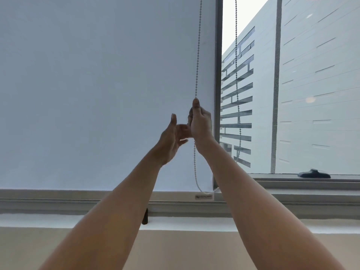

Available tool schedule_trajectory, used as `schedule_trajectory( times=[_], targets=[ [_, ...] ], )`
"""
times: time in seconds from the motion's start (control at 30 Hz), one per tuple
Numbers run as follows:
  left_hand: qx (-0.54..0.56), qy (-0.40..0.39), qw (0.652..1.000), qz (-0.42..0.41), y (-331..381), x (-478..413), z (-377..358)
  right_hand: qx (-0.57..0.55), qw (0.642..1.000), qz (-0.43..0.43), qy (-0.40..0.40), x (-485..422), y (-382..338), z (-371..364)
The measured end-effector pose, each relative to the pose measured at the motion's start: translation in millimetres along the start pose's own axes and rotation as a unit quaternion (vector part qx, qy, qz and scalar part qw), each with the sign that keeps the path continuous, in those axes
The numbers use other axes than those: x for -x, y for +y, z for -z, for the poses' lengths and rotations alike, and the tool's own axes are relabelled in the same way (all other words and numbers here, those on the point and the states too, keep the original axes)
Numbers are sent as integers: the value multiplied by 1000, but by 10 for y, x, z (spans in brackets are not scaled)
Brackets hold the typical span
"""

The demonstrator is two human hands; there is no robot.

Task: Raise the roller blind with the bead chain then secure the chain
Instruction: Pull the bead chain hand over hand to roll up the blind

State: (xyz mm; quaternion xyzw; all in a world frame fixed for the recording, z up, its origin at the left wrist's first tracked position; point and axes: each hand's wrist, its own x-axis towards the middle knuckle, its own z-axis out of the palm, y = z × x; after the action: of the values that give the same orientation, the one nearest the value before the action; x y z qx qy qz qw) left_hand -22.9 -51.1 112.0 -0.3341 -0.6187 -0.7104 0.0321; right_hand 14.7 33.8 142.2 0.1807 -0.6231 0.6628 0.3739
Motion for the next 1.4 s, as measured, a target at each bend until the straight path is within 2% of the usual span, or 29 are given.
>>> schedule_trajectory(
  times=[0.07,0.13,0.23,0.4,0.7,0.9,1.2,1.33,1.4],
  targets=[
    [28,39,997,-55,410,-148,-40,1,1000,-2,-11,10,-6,11],
    [-1,67,994,-87,778,-265,-156,-4,1000,-5,-15,16,-4,4],
    [-41,89,991,-88,1114,-389,-352,-13,1000,-14,-17,32,-19,-16],
    [21,84,994,-73,1261,-460,-583,-43,999,-22,-24,39,-34,-37],
    [106,69,983,-134,1132,-499,-513,-82,995,-20,-43,52,4,-50],
    [126,59,980,-140,835,-404,-431,-44,997,-22,-57,201,246,-5],
    [128,63,985,-101,-51,-47,-385,-87,983,-119,-106,696,947,232],
    [140,67,985,-77,-418,122,-345,14,983,-122,-133,920,1211,361],
    [141,70,985,-69,-562,199,-312,21,978,-142,-149,1015,1322,403]
  ],
)
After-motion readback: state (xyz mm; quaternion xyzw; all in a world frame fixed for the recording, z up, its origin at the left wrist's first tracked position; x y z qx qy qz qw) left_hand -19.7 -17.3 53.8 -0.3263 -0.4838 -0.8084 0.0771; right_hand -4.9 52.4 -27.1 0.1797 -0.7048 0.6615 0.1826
